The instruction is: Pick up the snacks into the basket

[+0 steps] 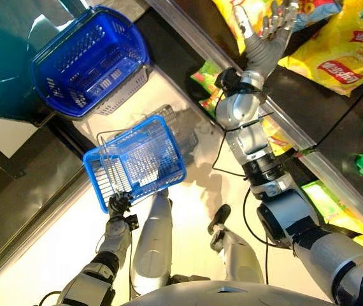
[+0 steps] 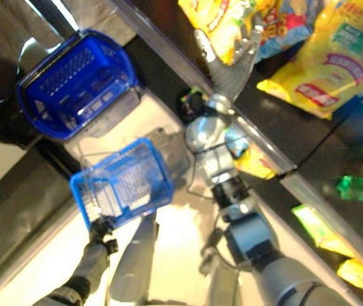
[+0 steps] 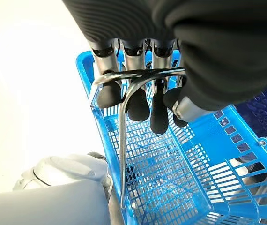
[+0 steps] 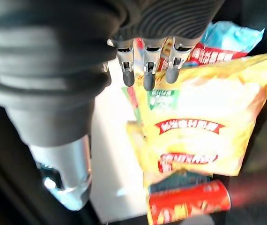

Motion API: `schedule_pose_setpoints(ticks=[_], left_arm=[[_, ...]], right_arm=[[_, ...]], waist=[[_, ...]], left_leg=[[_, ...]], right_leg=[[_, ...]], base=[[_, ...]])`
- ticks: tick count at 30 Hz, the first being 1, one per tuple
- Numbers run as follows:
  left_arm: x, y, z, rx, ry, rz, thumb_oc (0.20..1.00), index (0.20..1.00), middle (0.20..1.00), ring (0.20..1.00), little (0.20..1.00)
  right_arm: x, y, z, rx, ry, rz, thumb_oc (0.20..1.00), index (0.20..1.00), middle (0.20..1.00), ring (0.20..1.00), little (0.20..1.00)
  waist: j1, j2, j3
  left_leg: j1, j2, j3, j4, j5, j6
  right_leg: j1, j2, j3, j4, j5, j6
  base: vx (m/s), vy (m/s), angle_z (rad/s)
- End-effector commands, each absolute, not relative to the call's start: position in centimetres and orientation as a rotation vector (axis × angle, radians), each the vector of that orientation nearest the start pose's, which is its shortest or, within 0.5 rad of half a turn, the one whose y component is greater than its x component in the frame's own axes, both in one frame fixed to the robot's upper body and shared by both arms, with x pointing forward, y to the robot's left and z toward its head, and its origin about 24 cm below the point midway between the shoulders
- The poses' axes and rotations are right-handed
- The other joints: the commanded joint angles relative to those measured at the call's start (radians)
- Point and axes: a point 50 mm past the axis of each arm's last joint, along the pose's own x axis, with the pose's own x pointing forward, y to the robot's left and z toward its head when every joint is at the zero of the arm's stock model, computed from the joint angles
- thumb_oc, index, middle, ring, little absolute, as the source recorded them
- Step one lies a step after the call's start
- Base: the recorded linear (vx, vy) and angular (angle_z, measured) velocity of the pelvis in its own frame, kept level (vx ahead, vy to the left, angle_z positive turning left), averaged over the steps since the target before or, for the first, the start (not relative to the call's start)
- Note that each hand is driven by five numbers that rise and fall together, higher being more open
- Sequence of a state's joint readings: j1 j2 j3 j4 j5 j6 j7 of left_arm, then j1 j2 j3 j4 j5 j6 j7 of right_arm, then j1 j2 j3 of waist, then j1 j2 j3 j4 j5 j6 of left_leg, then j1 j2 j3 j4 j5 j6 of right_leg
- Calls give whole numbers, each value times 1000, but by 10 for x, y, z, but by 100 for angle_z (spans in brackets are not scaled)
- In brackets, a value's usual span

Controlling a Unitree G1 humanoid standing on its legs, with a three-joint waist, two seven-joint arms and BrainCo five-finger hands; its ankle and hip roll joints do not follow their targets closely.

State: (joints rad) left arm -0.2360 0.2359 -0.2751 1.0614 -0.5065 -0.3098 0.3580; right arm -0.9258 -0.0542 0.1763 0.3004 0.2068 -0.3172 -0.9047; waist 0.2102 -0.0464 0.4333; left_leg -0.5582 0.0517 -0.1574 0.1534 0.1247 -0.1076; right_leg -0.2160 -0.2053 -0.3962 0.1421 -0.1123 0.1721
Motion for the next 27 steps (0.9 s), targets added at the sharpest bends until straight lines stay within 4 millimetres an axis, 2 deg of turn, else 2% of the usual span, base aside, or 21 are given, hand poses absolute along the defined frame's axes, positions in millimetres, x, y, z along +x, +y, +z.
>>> schedule_pose_setpoints(ticks=[1,7,14,27], left_arm=[[219,217,-96,60,556,464,200,200,200,200,200],[224,211,-93,72,539,448,200,200,200,200,200],[224,205,-95,67,550,444,200,200,200,200,200],[226,202,-94,65,543,438,200,200,200,200,200]], right_arm=[[328,-101,293,472,-900,-499,1000,1000,1000,1000,1000],[330,-108,298,438,-906,-603,1000,1000,1000,1000,1000],[332,-106,297,412,-895,-610,1000,1000,1000,1000,1000],[353,-114,290,351,-787,-705,1000,1000,1000,1000,1000]], waist=[[6,2,30],[6,9,38],[-3,10,44],[-7,18,53]], left_leg=[[28,-59,8,4,-44,76],[13,-68,2,5,-46,79],[8,-70,7,6,-47,82],[-4,-75,7,-3,-44,83]], right_leg=[[-74,-12,15,38,140,-10],[-87,-13,15,38,140,-11],[-98,-13,24,36,143,-14],[-110,-14,28,27,147,-12]], base=[[9,12,15],[11,13,5],[1,4,0],[0,0,0]])
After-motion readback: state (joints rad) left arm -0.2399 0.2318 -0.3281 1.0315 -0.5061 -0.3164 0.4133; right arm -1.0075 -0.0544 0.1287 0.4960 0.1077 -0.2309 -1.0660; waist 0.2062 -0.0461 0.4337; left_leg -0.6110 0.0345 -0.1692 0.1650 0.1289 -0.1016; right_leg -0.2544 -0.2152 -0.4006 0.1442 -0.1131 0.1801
